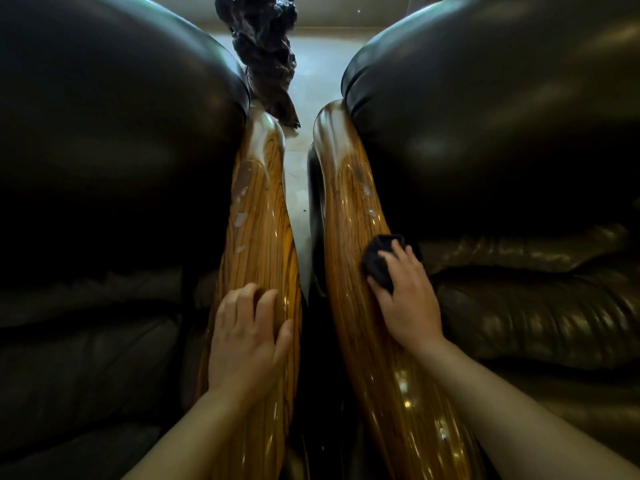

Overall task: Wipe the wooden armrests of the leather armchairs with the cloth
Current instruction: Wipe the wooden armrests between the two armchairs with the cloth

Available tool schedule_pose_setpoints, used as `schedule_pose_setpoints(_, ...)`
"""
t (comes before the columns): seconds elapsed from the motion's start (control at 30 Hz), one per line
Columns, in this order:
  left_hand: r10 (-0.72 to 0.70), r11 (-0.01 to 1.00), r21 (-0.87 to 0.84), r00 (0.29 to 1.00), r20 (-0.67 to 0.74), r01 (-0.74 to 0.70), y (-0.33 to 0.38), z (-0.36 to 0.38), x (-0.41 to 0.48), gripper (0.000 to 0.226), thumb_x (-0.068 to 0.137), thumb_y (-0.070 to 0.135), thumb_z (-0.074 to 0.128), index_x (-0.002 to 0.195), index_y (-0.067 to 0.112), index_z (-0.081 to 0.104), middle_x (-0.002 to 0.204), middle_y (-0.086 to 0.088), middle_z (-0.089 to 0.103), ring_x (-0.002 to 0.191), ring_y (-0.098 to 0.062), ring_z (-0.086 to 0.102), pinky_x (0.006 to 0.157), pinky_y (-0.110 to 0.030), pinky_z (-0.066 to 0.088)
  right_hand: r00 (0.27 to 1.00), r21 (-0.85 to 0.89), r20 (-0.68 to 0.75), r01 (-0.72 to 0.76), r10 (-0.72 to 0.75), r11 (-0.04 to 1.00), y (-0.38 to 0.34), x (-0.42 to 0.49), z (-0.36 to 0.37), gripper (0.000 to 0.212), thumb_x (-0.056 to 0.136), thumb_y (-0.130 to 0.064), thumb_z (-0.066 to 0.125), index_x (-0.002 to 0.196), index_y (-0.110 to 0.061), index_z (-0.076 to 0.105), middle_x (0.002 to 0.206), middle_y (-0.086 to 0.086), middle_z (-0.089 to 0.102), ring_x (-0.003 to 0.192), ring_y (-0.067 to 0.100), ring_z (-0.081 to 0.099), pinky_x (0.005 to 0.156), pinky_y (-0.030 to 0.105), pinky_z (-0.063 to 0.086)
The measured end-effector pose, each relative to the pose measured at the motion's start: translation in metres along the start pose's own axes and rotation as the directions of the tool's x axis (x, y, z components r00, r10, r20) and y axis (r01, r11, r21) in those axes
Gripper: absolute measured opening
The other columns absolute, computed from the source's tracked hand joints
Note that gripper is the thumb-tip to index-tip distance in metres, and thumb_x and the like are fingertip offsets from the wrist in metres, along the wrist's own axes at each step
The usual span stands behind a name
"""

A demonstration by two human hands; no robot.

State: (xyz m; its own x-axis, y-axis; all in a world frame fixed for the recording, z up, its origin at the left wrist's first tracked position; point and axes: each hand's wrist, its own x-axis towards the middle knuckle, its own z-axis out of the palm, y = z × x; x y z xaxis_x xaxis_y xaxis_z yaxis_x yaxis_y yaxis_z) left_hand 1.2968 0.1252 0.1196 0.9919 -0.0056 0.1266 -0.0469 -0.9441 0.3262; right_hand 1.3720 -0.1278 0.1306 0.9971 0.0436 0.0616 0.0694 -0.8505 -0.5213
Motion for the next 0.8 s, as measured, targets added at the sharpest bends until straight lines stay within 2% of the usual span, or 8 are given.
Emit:
schedule_pose_setpoints(0.1, 0.020, 1.000, 0.007, 1.000, 0.000, -0.020, 0.004, 0.000, 0.021, 0.057, 0.093, 0.048, 0.037, 0.139, 0.015, 0.042, 0.144, -0.011, 0.038, 0.137, -0.029, 0.034, 0.113, -0.050, 0.032, 1.000, -0.057, -0.031, -0.007, 0.005, 0.998, -0.027, 0.032, 0.012, 0.050, 0.099, -0.045, 0.054, 0.145, -0.026, 0.049, 0.162, 0.001, 0.036, 0.154, 0.023, 0.019, 0.125, 0.048, 0.017)
schedule_pose_setpoints(0.27, 0.014, 0.999, -0.052, 1.000, -0.017, -0.015, -0.001, 0.004, 0.019, 0.054, 0.092, 0.041, 0.042, 0.140, 0.017, 0.044, 0.147, -0.008, 0.037, 0.140, -0.027, 0.032, 0.112, -0.049, 0.034, 0.960, -0.124, 0.062, 0.278, -0.272, 0.952, 0.001, -0.031, 0.018, 0.058, 0.094, -0.038, 0.060, 0.149, -0.031, 0.042, 0.166, -0.005, 0.026, 0.156, 0.018, 0.014, 0.124, 0.045, 0.017)
schedule_pose_setpoints(0.33, 0.015, 0.998, -0.065, 0.999, -0.029, -0.016, -0.001, 0.003, 0.021, 0.053, 0.091, 0.039, 0.043, 0.139, 0.017, 0.045, 0.145, -0.008, 0.038, 0.138, -0.026, 0.034, 0.110, -0.049, 0.036, 0.947, -0.117, 0.106, 0.314, -0.303, 0.942, 0.020, -0.050, 0.014, 0.063, 0.092, -0.035, 0.063, 0.150, -0.029, 0.041, 0.167, -0.004, 0.025, 0.156, 0.017, 0.015, 0.123, 0.047, 0.023)
schedule_pose_setpoints(0.4, 0.010, 0.996, -0.086, 1.000, -0.028, -0.013, 0.000, 0.003, 0.021, 0.052, 0.090, 0.038, 0.043, 0.138, 0.018, 0.047, 0.144, -0.008, 0.039, 0.137, -0.027, 0.036, 0.109, -0.049, 0.038, 0.971, -0.114, 0.064, 0.237, -0.231, 0.965, 0.027, -0.044, 0.008, 0.063, 0.092, -0.034, 0.063, 0.150, -0.026, 0.041, 0.166, -0.002, 0.027, 0.155, 0.018, 0.017, 0.121, 0.048, 0.027)
schedule_pose_setpoints(0.47, 0.005, 0.994, -0.105, 0.999, -0.033, -0.009, -0.001, 0.002, 0.022, 0.051, 0.090, 0.037, 0.043, 0.137, 0.018, 0.048, 0.144, -0.007, 0.040, 0.136, -0.027, 0.037, 0.107, -0.050, 0.040, 0.998, -0.075, 0.001, 0.061, -0.061, 0.995, 0.018, -0.019, 0.006, 0.059, 0.095, -0.037, 0.058, 0.150, -0.021, 0.043, 0.165, 0.001, 0.028, 0.154, 0.019, 0.018, 0.121, 0.045, 0.026)
schedule_pose_setpoints(0.57, -0.011, 0.994, -0.106, 0.998, -0.054, 0.005, -0.002, 0.004, 0.023, 0.050, 0.089, 0.036, 0.044, 0.136, 0.020, 0.049, 0.144, -0.007, 0.040, 0.136, -0.027, 0.037, 0.107, -0.055, 0.040, 0.976, 0.075, -0.056, -0.205, 0.210, 0.976, -0.006, 0.035, 0.005, 0.058, 0.101, -0.040, 0.052, 0.153, -0.019, 0.037, 0.166, 0.004, 0.026, 0.155, 0.021, 0.015, 0.122, 0.044, 0.023)
schedule_pose_setpoints(0.63, -0.014, 0.995, -0.098, 0.997, -0.076, 0.007, -0.001, 0.004, 0.023, 0.050, 0.089, 0.035, 0.045, 0.137, 0.022, 0.049, 0.145, -0.008, 0.040, 0.138, -0.027, 0.033, 0.109, -0.058, 0.036, 0.970, 0.089, -0.049, -0.234, 0.239, 0.968, -0.018, 0.055, 0.005, 0.058, 0.102, -0.043, 0.049, 0.154, -0.023, 0.035, 0.167, 0.002, 0.024, 0.155, 0.021, 0.014, 0.122, 0.047, 0.023)
schedule_pose_setpoints(0.8, -0.013, 0.996, -0.094, 0.994, -0.104, 0.003, -0.002, 0.004, 0.023, 0.050, 0.089, 0.035, 0.044, 0.137, 0.024, 0.047, 0.146, -0.007, 0.039, 0.139, -0.027, 0.030, 0.111, -0.056, 0.031, 0.986, -0.058, 0.060, 0.157, -0.153, 0.986, -0.001, 0.001, 0.000, 0.059, 0.097, -0.033, 0.059, 0.152, -0.027, 0.038, 0.165, -0.004, 0.026, 0.155, 0.017, 0.014, 0.121, 0.045, 0.021)
